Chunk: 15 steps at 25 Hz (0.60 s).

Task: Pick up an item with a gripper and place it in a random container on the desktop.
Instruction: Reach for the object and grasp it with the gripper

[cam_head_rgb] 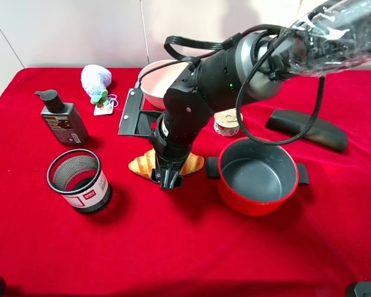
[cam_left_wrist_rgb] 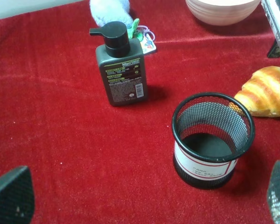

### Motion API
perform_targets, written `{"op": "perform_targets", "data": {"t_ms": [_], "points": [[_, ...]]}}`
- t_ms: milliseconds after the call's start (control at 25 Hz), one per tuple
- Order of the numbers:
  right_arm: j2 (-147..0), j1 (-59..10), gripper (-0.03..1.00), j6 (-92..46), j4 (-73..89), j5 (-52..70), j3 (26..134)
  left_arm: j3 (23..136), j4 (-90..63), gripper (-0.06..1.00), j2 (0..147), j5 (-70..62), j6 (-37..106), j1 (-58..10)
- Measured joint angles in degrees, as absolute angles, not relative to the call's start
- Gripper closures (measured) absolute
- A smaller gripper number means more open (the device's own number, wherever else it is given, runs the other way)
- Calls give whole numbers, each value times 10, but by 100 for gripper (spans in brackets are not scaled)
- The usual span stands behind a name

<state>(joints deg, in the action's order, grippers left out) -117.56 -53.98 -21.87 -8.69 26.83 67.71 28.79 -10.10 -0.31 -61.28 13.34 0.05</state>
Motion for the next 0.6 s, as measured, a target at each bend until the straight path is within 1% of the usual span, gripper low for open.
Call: {"op": "perform_targets", "data": {"t_ms": [600], "points": [[-1203,-535,27,-219,-80,252,678,288,-101,-4,-3,-613,133,1]]}}
